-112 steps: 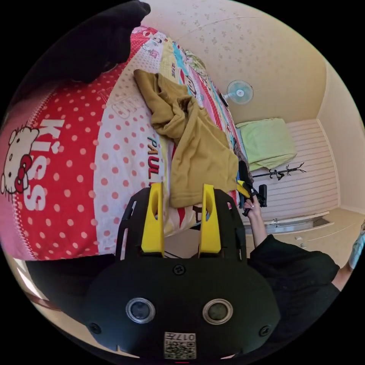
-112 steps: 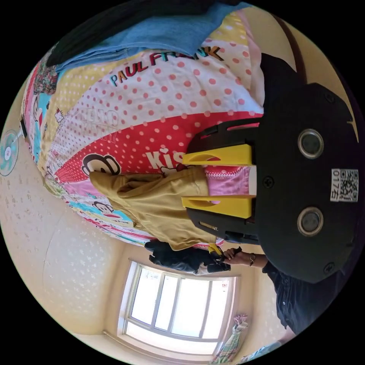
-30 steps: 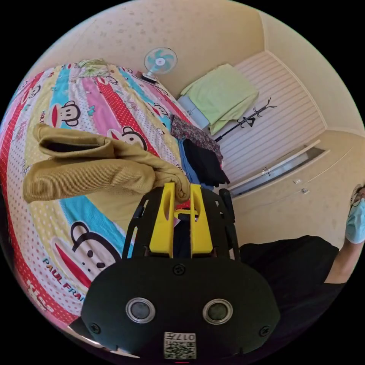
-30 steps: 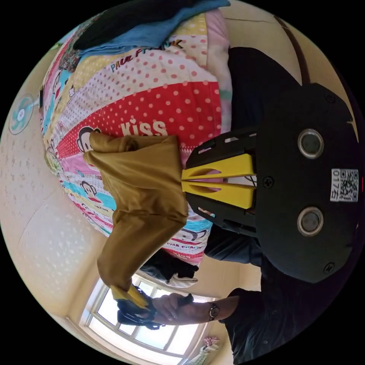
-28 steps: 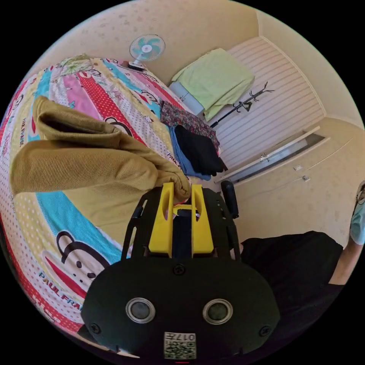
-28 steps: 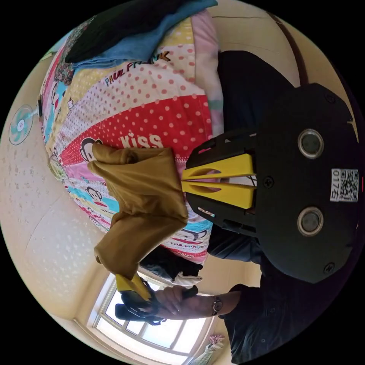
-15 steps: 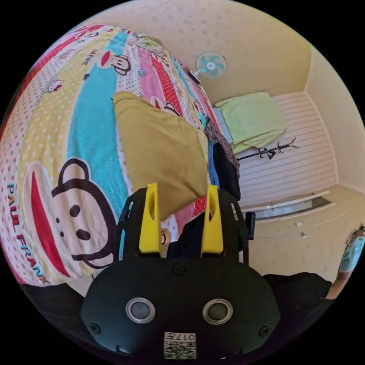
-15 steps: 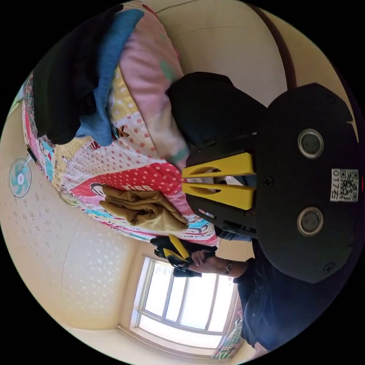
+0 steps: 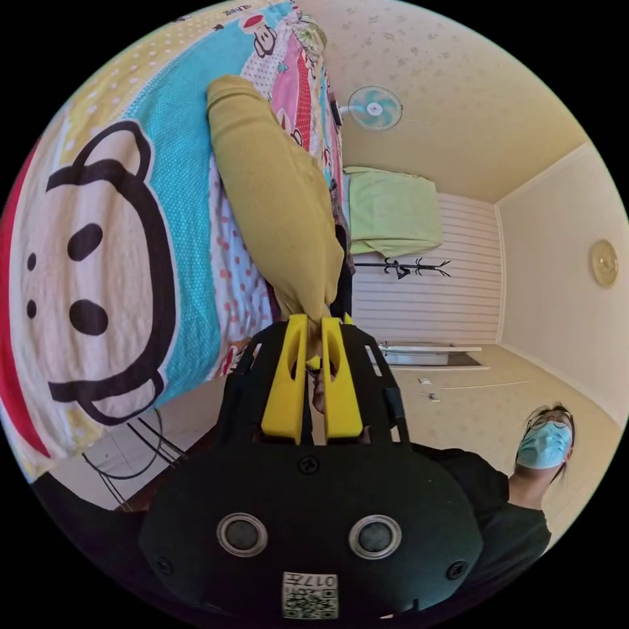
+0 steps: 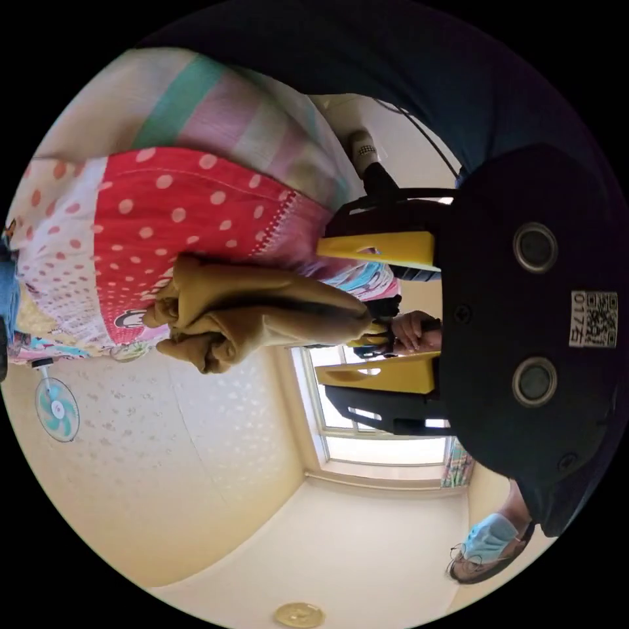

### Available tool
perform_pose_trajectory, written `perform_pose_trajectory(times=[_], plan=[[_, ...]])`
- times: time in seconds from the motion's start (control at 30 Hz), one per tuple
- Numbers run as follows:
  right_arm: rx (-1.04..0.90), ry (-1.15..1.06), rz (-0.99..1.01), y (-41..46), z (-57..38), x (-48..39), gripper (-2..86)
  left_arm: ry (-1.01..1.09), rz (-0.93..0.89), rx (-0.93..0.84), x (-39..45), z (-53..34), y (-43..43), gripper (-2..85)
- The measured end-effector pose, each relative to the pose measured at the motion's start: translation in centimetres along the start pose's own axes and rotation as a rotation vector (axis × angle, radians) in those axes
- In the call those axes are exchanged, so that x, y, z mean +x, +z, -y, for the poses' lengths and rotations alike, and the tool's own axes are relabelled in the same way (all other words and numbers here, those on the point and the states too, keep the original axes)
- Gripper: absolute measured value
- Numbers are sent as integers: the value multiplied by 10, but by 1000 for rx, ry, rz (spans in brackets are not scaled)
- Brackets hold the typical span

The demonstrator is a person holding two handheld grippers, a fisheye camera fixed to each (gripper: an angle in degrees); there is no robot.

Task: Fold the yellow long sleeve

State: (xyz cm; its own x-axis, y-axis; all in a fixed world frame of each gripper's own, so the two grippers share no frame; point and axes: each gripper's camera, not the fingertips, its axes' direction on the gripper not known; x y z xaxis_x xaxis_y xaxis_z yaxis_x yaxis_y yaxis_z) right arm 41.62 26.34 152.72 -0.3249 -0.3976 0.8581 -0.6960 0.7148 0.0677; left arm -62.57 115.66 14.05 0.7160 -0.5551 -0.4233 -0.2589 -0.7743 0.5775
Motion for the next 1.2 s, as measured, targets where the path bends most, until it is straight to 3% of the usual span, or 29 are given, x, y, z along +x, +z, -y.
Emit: perform_pose_trajectory(times=[0.13, 0.27, 0.43, 0.6, 0.73, 0.8, 0.87, 1.03, 1.2], plan=[[46, 78, 14, 3, 23, 5, 207, 44, -7, -7, 19, -32, -7, 41], [-18, 13, -51, -4, 27, -32, 79, 113, 91, -62, 34, -58, -15, 50], [-114, -58, 57, -16, 6, -91, 49, 212, -147, 21, 35, -97, -79, 51], [-237, -260, 105, -3, -21, -173, 36, 167, 103, 228, 28, -157, -170, 51], [-448, -393, 67, 76, -16, -232, 10, 50, 260, 381, 16, -207, -220, 53], [-608, -415, 168, 134, -17, -257, 7, 11, 221, 436, 10, -225, -232, 61], [-731, -578, 209, 218, -34, -307, 4, 52, 159, 506, 14, -247, -241, 55], [-612, -932, -114, 323, -58, -373, 2, 19, 217, 558, 19, -291, -244, 53], [-737, -906, -14, 342, -67, -338, 7, -75, 159, 621, -9, -340, -240, 57]])
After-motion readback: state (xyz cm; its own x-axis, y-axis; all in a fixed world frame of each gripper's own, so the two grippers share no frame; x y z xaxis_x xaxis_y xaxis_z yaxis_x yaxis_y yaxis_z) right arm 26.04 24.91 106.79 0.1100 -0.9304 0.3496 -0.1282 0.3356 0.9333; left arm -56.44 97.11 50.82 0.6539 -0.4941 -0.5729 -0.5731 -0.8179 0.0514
